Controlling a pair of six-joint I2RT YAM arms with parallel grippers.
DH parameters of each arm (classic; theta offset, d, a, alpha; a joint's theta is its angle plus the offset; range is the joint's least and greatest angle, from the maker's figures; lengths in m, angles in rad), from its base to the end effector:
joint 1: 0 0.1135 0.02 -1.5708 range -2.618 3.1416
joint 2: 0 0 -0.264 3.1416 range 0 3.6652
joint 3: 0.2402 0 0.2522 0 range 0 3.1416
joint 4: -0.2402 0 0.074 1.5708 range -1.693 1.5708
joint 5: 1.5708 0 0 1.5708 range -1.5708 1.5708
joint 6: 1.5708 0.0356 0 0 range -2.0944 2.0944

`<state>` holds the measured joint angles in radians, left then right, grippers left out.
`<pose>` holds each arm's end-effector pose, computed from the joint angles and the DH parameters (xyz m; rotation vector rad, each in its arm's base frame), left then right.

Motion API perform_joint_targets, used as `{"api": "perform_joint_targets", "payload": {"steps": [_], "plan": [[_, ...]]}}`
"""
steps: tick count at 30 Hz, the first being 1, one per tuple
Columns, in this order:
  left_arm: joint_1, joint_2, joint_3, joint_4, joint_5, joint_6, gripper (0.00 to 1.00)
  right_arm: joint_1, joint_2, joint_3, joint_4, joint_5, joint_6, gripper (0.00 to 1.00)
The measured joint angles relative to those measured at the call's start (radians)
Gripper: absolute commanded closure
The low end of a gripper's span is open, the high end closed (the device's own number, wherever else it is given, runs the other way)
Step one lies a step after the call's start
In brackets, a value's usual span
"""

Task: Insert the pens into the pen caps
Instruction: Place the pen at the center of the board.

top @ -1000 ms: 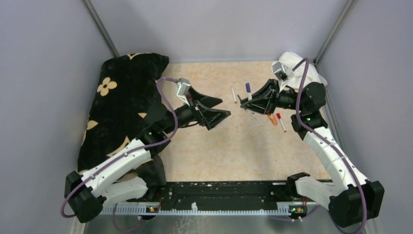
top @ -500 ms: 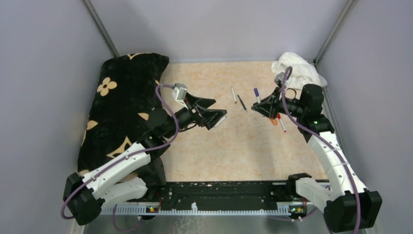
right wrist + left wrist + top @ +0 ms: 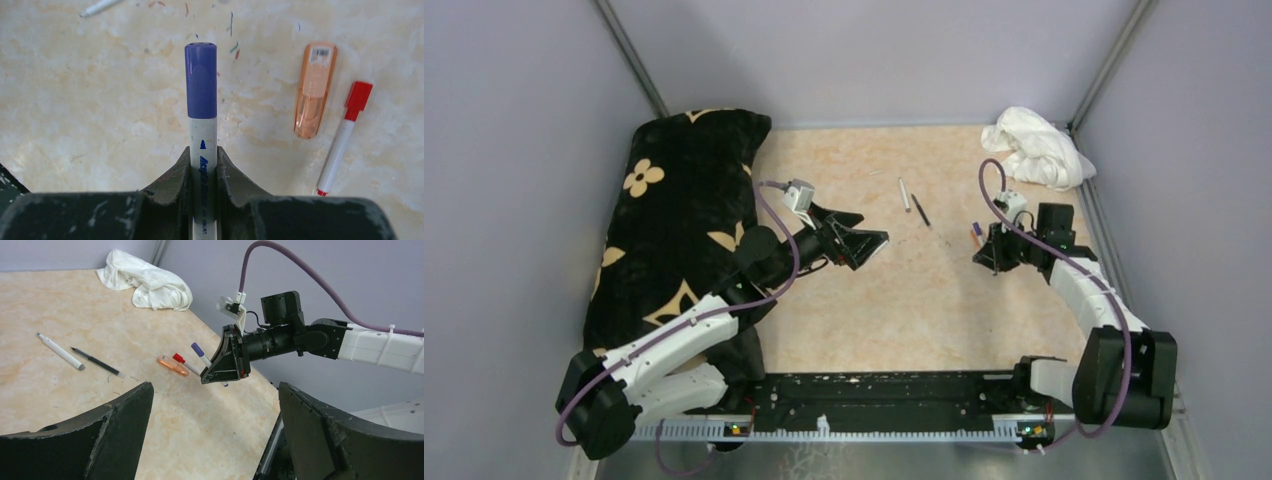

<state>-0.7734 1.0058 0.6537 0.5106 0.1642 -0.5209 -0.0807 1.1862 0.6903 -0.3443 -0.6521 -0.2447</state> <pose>0.1655 -0.1697 0.3255 0.3360 1.4857 -1.1714 0.2342 0.0027 0.2182 -0.4757 2.2254 0.6132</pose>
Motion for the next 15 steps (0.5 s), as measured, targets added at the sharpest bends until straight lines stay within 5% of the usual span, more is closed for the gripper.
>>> {"api": "perform_joint_targets", "payload": {"steps": [15], "plan": [[0.013, 0.053, -0.018, -0.006, -0.019, -0.003, 0.02, -0.003, 0.315, 0.039, 0.000, 0.120, -0.074, 0.80]]}}
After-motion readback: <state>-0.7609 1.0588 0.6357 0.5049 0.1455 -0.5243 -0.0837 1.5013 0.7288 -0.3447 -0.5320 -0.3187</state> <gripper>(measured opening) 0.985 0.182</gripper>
